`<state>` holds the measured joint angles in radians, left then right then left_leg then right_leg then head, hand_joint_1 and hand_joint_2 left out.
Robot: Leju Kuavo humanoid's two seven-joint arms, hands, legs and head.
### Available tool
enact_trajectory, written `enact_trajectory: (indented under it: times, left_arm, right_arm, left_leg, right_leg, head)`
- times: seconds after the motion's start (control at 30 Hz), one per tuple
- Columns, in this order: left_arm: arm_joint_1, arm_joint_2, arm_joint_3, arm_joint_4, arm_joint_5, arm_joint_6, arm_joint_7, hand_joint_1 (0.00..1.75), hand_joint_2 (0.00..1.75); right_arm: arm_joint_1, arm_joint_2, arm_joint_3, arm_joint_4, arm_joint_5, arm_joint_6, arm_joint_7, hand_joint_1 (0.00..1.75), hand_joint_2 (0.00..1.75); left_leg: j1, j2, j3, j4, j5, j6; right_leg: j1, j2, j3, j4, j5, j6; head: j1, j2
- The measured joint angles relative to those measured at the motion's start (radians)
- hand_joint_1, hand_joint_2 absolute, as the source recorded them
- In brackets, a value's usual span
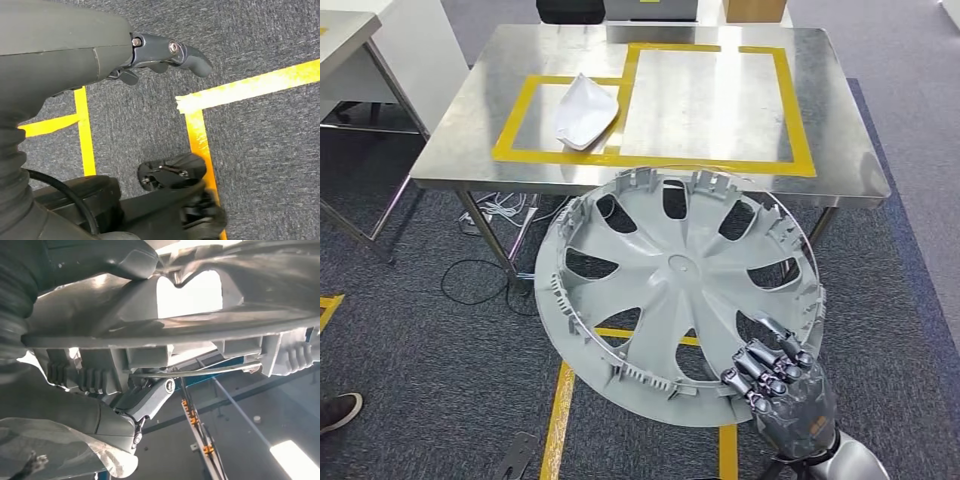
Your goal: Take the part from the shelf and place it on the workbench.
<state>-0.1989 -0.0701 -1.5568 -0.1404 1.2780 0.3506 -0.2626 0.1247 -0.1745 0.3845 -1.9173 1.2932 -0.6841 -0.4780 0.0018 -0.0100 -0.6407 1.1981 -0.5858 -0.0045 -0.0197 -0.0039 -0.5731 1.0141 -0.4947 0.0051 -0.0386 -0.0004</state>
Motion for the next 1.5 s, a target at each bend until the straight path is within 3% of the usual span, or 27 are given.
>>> enact_trajectory:
  times: [0.07, 0.1, 0.17, 0.23, 0.27, 0.4, 0.47, 0.53, 0.57, 0.6, 0.63, 0.7, 0.73, 0.8, 0.93, 0.97, 1.03, 1.07, 1.1, 1.13, 1.2, 1.27, 1.43, 1.5]
  left_arm:
    - [0.003, 0.000, 0.000, 0.000, 0.001, 0.000, 0.000, 0.00, 1.75]
    - [0.003, 0.000, 0.000, 0.000, 0.001, 0.000, 0.000, 0.00, 1.75]
    - [0.003, 0.000, 0.000, 0.000, 0.001, 0.000, 0.000, 0.00, 1.75]
    - [0.001, 0.000, 0.000, 0.000, 0.001, 0.000, -0.001, 0.00, 1.75]
    - [0.000, 0.000, 0.000, 0.000, 0.001, 0.000, -0.001, 0.00, 1.75]
    - [0.002, 0.000, 0.000, 0.000, 0.001, 0.000, -0.001, 0.00, 1.75]
    - [0.000, -0.001, 0.000, 0.000, 0.001, 0.000, -0.001, 0.00, 1.75]
    - [0.000, -0.001, 0.000, 0.000, 0.001, 0.000, -0.001, 0.00, 1.75]
    - [0.000, -0.001, 0.000, 0.000, 0.001, 0.000, -0.001, 0.00, 1.75]
    - [0.001, -0.001, 0.000, 0.000, 0.001, 0.000, -0.001, 0.00, 1.75]
    - [0.001, -0.001, 0.000, 0.000, 0.001, 0.000, -0.001, 0.00, 1.75]
    - [0.001, -0.002, 0.000, 0.000, 0.001, 0.000, -0.001, 0.00, 1.75]
    - [0.000, -0.002, 0.000, 0.000, 0.001, 0.000, -0.001, 0.00, 1.75]
    - [0.000, -0.002, 0.000, 0.000, 0.001, 0.000, -0.001, 0.00, 1.75]
    - [-0.001, -0.003, 0.000, 0.000, 0.001, -0.001, -0.001, 0.00, 1.75]
    - [-0.001, -0.002, 0.000, 0.000, 0.001, -0.001, -0.001, 0.00, 1.75]
    - [0.001, -0.003, 0.000, 0.000, 0.003, -0.001, -0.001, 0.00, 1.75]
    - [0.003, -0.002, 0.000, 0.000, 0.003, -0.001, -0.001, 0.00, 1.75]
    - [0.005, -0.002, 0.000, 0.000, 0.004, -0.001, -0.001, 0.00, 1.75]
    - [0.007, -0.002, 0.000, 0.000, 0.005, -0.002, -0.001, 0.00, 1.75]
    - [0.007, -0.002, 0.000, 0.000, 0.005, -0.003, -0.001, 0.00, 1.75]
    - [0.006, -0.002, 0.000, 0.000, 0.005, -0.004, -0.001, 0.00, 1.75]
    - [0.007, -0.002, 0.000, 0.000, 0.004, -0.006, -0.001, 0.00, 1.75]
    - [0.005, -0.002, 0.000, 0.000, 0.003, -0.006, -0.001, 0.00, 1.75]
  right_arm:
    - [0.000, 0.002, -0.002, 0.000, 0.000, 0.000, -0.001, 1.75, 1.75]
    - [0.000, 0.002, -0.003, 0.000, 0.000, 0.000, -0.001, 1.75, 1.75]
    - [0.001, 0.003, -0.003, 0.000, 0.000, 0.000, -0.001, 1.75, 1.75]
    - [0.000, 0.004, -0.003, 0.000, 0.000, 0.000, -0.001, 1.75, 1.75]
    - [-0.001, 0.004, -0.003, 0.000, 0.000, 0.000, -0.001, 1.75, 1.75]
    - [-0.001, 0.005, -0.004, 0.000, -0.001, 0.000, -0.001, 1.75, 1.75]
    - [-0.001, 0.005, -0.004, 0.000, -0.001, 0.000, -0.001, 1.75, 1.75]
    - [-0.001, 0.005, -0.004, 0.000, -0.001, 0.000, -0.001, 1.75, 1.75]
    - [-0.001, 0.005, -0.004, 0.000, -0.001, 0.000, -0.001, 1.75, 1.75]
    - [0.000, 0.005, -0.004, 0.000, -0.001, 0.000, -0.001, 1.75, 1.75]
    - [0.000, 0.005, -0.004, 0.000, -0.001, 0.000, -0.001, 1.75, 1.75]
    - [0.000, 0.005, -0.005, 0.000, -0.001, 0.000, -0.001, 1.75, 1.75]
    - [0.000, 0.005, -0.005, 0.000, -0.001, 0.000, -0.001, 1.75, 1.75]
    - [-0.001, 0.005, -0.006, 0.000, -0.001, 0.000, -0.001, 1.75, 1.75]
    - [0.001, 0.006, -0.009, 0.000, -0.001, 0.000, -0.001, 1.75, 1.75]
    - [0.001, 0.006, -0.009, 0.000, -0.001, 0.000, -0.001, 1.75, 1.75]
    - [0.001, 0.007, -0.009, 0.000, -0.001, 0.000, -0.001, 1.75, 1.75]
    - [0.001, 0.007, -0.010, 0.000, -0.001, 0.000, -0.001, 1.75, 1.75]
    - [0.002, 0.007, -0.010, 0.000, -0.001, 0.000, -0.001, 1.75, 1.75]
    - [0.003, 0.007, -0.010, 0.000, -0.001, 0.000, -0.001, 1.75, 1.75]
    - [0.004, 0.007, -0.010, 0.001, -0.001, 0.000, -0.001, 1.75, 1.75]
    - [0.004, 0.007, -0.010, 0.001, 0.000, 0.000, -0.001, 1.75, 1.75]
    - [0.004, 0.007, -0.010, 0.000, 0.000, 0.000, 0.001, 1.75, 1.75]
    - [0.004, 0.007, -0.010, 0.000, 0.000, 0.000, 0.001, 1.75, 1.75]
  left_leg:
    - [0.004, 0.000, -0.059, 0.104, -0.026, -0.005]
    - [0.005, 0.001, -0.068, 0.109, -0.010, -0.005]
    - [0.006, 0.001, -0.032, 0.010, 0.069, -0.002]
    - [0.003, 0.002, 0.019, -0.109, 0.117, 0.006]
    - [0.001, 0.003, 0.033, -0.141, 0.121, 0.009]
    - [0.002, 0.002, 0.044, -0.166, 0.111, 0.030]
    - [0.005, 0.002, 0.053, -0.172, 0.111, 0.041]
    - [0.003, 0.002, 0.056, -0.172, 0.107, 0.048]
    - [0.001, 0.002, 0.058, -0.172, 0.104, 0.050]
    - [0.000, 0.002, 0.062, -0.172, 0.101, 0.051]
    - [0.000, 0.000, 0.067, -0.172, 0.098, 0.051]
    - [-0.001, -0.003, 0.081, -0.172, 0.088, 0.047]
    - [-0.003, -0.004, 0.085, -0.171, 0.083, 0.043]
    - [-0.005, -0.004, 0.087, -0.171, 0.077, 0.034]
    - [-0.004, -0.001, 0.081, -0.148, 0.055, 0.012]
    - [-0.003, 0.000, 0.062, -0.106, 0.034, 0.006]
    - [0.001, 0.001, -0.006, 0.023, -0.013, -0.002]
    - [0.003, 0.001, -0.039, 0.076, -0.023, -0.004]
    - [0.004, 0.001, -0.060, 0.100, -0.015, -0.005]
    - [0.004, 0.001, -0.063, 0.085, 0.013, -0.004]
    - [0.004, 0.001, -0.024, -0.033, 0.098, 0.001]
    - [0.000, 0.001, 0.021, -0.139, 0.136, 0.008]
    - [0.000, 0.000, 0.047, -0.177, 0.121, 0.036]
    - [0.003, 0.000, 0.057, -0.183, 0.118, 0.046]
  right_leg:
    - [0.000, 0.000, 0.007, 0.000, -0.006, -0.002]
    - [0.000, 0.001, 0.012, 0.000, -0.010, -0.002]
    - [0.000, 0.003, 0.027, 0.000, -0.019, 0.003]
    - [0.003, 0.004, 0.035, 0.001, -0.028, 0.012]
    - [0.005, 0.004, 0.036, 0.001, -0.031, 0.017]
    - [0.004, 0.002, 0.031, 0.004, -0.042, 0.038]
    - [0.003, 0.003, -0.011, 0.083, -0.082, 0.046]
    - [0.003, 0.003, -0.089, 0.222, -0.131, 0.050]
    - [0.003, 0.003, -0.123, 0.270, -0.137, 0.050]
    - [0.003, 0.003, -0.140, 0.284, -0.124, 0.050]
    - [0.003, 0.003, -0.138, 0.257, -0.090, 0.047]
    - [0.005, 0.003, -0.088, 0.129, -0.007, 0.039]
    - [0.007, 0.003, -0.059, 0.068, 0.016, 0.035]
    - [0.011, 0.004, -0.029, 0.014, 0.018, 0.027]
    - [0.007, 0.005, -0.010, -0.005, 0.013, 0.006]
    - [0.004, 0.003, -0.003, -0.009, 0.012, 0.001]
    - [0.004, 0.002, 0.006, -0.011, 0.006, -0.005]
    - [0.005, 0.002, 0.010, -0.010, 0.003, -0.006]
    - [0.005, 0.003, 0.015, -0.010, -0.002, -0.006]
    - [0.005, 0.005, 0.022, -0.010, -0.007, -0.005]
    - [0.005, 0.006, 0.038, -0.010, -0.018, -0.001]
    - [0.008, 0.007, 0.046, -0.010, -0.030, 0.009]
    - [0.007, 0.005, 0.044, 0.002, -0.052, 0.039]
    - [0.007, 0.005, -0.009, 0.096, -0.093, 0.046]
  head:
    - [0.000, 0.000]
    - [0.000, 0.000]
    - [0.000, 0.000]
    - [0.000, 0.000]
    - [0.001, 0.000]
    - [0.002, 0.000]
    - [0.006, 0.000]
    - [0.009, 0.000]
    - [0.009, 0.000]
    - [0.009, 0.000]
    - [0.009, 0.000]
    - [0.009, 0.000]
    - [0.009, 0.000]
    - [0.008, 0.000]
    - [0.002, 0.000]
    - [0.000, 0.000]
    - [-0.003, 0.000]
    - [-0.003, 0.000]
    - [-0.003, 0.000]
    - [-0.003, 0.000]
    - [-0.003, 0.000]
    - [-0.002, 0.000]
    - [0.004, 0.000]
    - [0.010, 0.000]
